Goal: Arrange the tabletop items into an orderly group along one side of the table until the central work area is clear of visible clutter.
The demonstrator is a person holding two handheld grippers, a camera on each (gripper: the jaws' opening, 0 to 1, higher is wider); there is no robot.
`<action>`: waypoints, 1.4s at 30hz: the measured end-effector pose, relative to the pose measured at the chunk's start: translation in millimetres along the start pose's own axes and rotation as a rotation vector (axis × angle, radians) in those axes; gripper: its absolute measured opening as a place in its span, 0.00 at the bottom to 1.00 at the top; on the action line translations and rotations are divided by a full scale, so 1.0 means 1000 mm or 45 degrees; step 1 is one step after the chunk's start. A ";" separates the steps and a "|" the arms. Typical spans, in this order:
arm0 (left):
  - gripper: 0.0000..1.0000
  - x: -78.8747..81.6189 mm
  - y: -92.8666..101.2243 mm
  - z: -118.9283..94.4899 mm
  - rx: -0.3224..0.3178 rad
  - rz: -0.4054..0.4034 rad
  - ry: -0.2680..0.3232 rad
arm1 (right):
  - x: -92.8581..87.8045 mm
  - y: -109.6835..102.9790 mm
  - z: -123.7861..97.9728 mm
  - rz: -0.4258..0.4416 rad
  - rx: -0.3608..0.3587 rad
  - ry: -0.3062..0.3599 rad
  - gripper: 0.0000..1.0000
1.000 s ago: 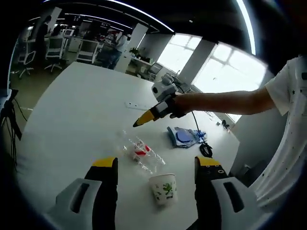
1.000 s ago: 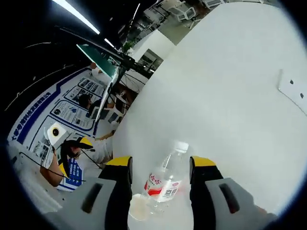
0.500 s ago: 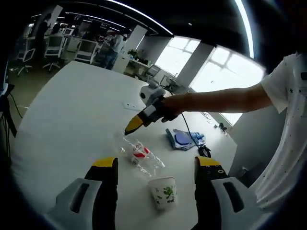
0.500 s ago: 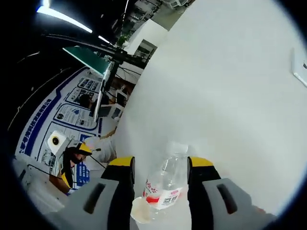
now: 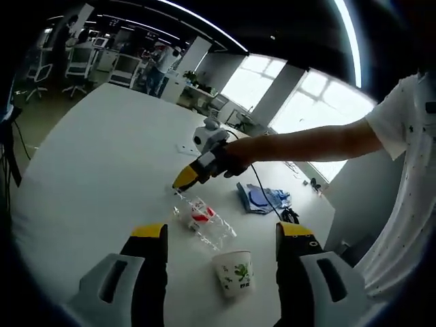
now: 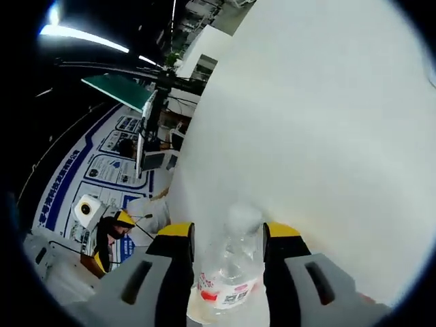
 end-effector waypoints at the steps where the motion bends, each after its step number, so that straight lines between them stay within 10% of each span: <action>1: 0.65 0.000 0.000 0.000 -0.001 -0.002 0.003 | -0.001 0.000 0.001 0.012 0.008 0.000 0.38; 13: 0.66 -0.012 -0.010 0.008 -0.016 -0.037 -0.012 | 0.003 0.014 0.009 0.063 0.051 0.044 0.21; 42: 0.63 -0.016 -0.021 0.046 -0.075 -0.031 -0.062 | 0.006 -0.010 -0.015 -0.126 0.043 0.149 0.19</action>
Point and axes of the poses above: the point that each gripper's makers call its tool centre point, and the gripper's own axes: z roughly forward along the fingers, y roughly to its right, x roughly out of its top, the point moved 4 cm from there along -z, roughly backward along the fingers, and after that the axes turned 6 degrees about y, right-handed, at the moved point
